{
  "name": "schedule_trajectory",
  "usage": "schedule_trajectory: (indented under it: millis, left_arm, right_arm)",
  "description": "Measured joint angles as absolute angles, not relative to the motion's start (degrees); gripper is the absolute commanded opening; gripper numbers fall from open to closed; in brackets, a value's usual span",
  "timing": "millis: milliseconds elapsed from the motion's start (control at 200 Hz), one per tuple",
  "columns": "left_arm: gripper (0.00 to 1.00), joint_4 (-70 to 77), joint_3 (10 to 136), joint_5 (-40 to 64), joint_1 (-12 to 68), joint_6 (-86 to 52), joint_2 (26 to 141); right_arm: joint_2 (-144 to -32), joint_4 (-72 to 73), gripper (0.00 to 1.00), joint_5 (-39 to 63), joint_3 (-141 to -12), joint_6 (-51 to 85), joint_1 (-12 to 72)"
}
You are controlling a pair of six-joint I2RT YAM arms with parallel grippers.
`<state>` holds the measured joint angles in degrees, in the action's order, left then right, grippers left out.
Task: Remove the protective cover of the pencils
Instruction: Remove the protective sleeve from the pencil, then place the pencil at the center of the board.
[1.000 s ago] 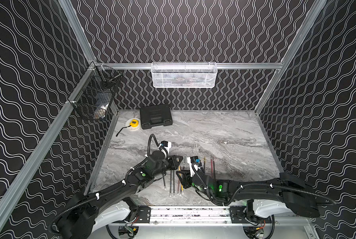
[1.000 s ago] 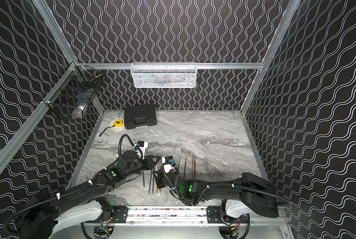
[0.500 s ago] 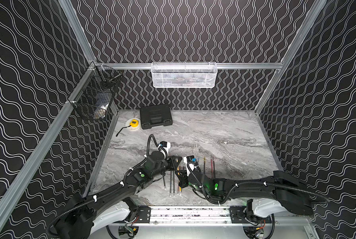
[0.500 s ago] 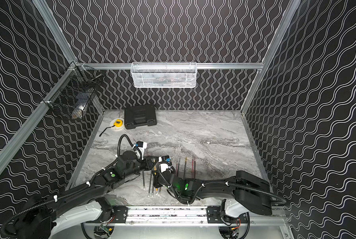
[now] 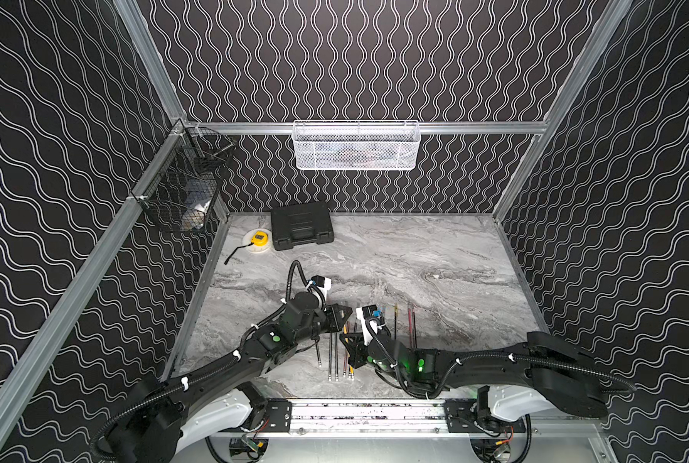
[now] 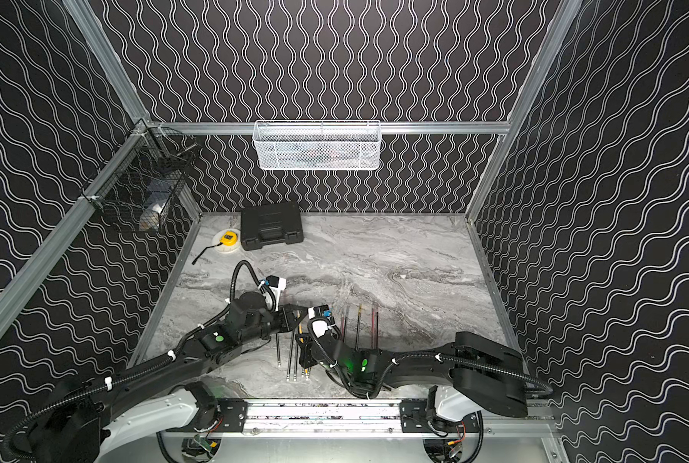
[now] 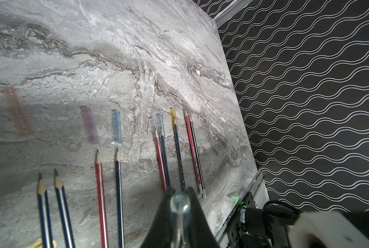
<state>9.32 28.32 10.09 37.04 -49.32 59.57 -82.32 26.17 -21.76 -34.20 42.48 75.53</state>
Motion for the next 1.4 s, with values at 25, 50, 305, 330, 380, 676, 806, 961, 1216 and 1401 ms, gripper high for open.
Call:
schedule_trajectory:
  millis: [25,50,305,330,380,676,806,961,1216,1401]
  left_arm:
    - [0.07,9.1,28.4,10.3,37.0,-49.3,59.6]
    - [0.07,8.9,28.5,10.4,36.9,-49.3,59.6]
    - [0.06,10.3,28.8,4.1,35.4,-49.4,60.4]
    - [0.06,10.3,28.8,3.6,35.4,-49.4,60.4]
    - [0.07,10.3,28.9,2.5,35.2,-49.6,60.6]
    - [0.07,10.0,29.9,-1.2,34.9,-49.7,60.6]
    - [0.06,9.1,29.9,-2.1,34.9,-49.7,60.0]
    - [0.05,7.7,30.1,-3.0,34.9,-49.3,60.0]
    - [0.04,6.2,31.7,-3.4,35.5,-48.0,62.4]
    - [0.04,5.1,34.1,-4.8,38.3,-46.5,64.8]
  right_arm:
    - [-82.2,26.5,0.00,-21.9,-34.0,42.5,75.7]
    - [-82.2,26.8,0.00,-22.1,-33.8,42.5,75.9]
    - [-82.3,28.8,0.00,-17.7,-32.8,41.8,79.9]
    - [-82.3,29.3,0.00,-17.5,-32.7,41.5,80.0]
    - [-82.3,29.6,0.00,-17.5,-32.5,41.4,80.5]
    - [-80.9,30.5,0.00,-18.6,-30.6,41.6,82.0]
    - [-79.9,30.5,0.00,-20.7,-28.7,43.2,82.0]
    - [-78.3,27.4,0.00,-25.5,-27.6,47.2,82.0]
    - [-78.3,14.5,0.00,-34.2,-29.4,58.3,79.8]
    - [-81.3,11.1,0.00,-33.5,-29.5,62.4,76.1]
